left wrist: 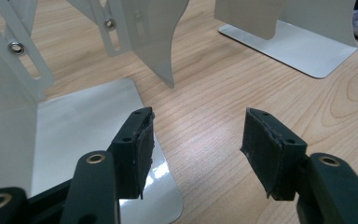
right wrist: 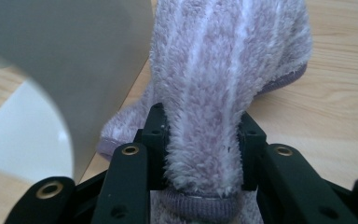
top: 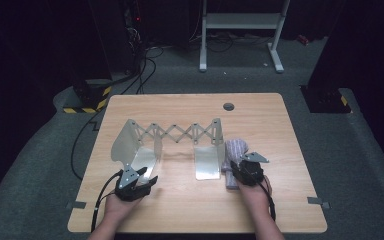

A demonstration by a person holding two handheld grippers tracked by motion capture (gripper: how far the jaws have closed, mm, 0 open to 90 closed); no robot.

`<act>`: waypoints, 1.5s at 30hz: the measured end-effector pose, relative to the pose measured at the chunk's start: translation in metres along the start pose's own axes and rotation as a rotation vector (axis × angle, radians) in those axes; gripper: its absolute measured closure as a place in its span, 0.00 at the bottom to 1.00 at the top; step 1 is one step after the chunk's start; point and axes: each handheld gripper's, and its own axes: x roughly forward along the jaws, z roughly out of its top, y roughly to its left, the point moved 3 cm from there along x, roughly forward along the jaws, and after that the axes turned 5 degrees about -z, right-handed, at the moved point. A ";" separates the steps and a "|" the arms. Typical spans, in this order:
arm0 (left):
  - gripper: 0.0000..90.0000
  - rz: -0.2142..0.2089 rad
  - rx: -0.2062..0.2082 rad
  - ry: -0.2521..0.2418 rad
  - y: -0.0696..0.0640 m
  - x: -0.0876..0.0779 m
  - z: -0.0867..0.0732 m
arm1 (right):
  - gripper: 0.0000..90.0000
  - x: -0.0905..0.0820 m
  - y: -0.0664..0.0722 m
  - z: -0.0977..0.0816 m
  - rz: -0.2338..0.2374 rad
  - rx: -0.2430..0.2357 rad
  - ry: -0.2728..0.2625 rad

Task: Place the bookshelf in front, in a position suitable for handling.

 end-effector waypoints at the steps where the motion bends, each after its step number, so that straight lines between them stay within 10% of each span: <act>1: 0.48 0.001 -0.002 -0.002 0.000 0.000 0.000 | 0.72 0.000 0.000 0.000 0.000 0.000 0.000; 11: 0.48 -0.001 -0.007 -0.006 0.002 -0.001 0.000 | 0.73 0.007 0.017 0.023 0.074 -0.039 -0.043; 29: 0.49 0.001 -0.012 -0.016 0.003 -0.004 0.001 | 0.73 -0.049 0.024 0.088 0.040 -0.094 -0.278; 45: 0.49 -0.003 -0.012 -0.016 0.003 -0.005 0.001 | 0.73 0.005 0.024 0.038 0.062 -0.094 -0.077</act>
